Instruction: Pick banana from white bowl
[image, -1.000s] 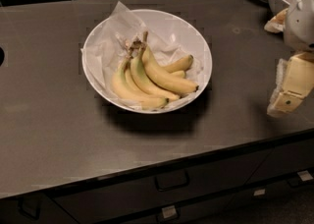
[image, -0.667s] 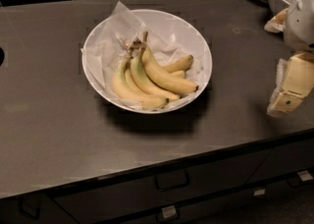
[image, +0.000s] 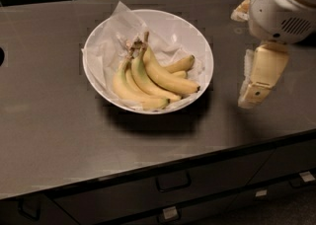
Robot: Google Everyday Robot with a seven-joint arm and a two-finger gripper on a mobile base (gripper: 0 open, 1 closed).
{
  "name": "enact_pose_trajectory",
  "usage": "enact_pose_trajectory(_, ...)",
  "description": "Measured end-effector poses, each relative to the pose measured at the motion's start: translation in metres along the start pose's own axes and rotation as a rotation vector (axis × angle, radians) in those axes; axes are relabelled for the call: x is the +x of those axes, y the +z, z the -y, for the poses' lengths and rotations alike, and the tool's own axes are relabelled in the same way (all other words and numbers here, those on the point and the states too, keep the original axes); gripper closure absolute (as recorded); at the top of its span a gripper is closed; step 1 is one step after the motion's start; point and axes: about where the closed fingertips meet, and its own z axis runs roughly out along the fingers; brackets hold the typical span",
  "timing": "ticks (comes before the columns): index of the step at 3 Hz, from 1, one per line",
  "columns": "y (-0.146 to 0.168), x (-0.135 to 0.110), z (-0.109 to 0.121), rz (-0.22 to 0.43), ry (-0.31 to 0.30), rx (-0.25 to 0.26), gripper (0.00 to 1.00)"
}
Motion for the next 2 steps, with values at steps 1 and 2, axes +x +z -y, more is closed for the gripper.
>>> enact_pose_trajectory(1,0.011,-0.031,0.007,0.031,-0.027,0.0,0.0)
enact_pose_trajectory(2,0.032,-0.063,0.008,0.102,-0.084,-0.076,0.0)
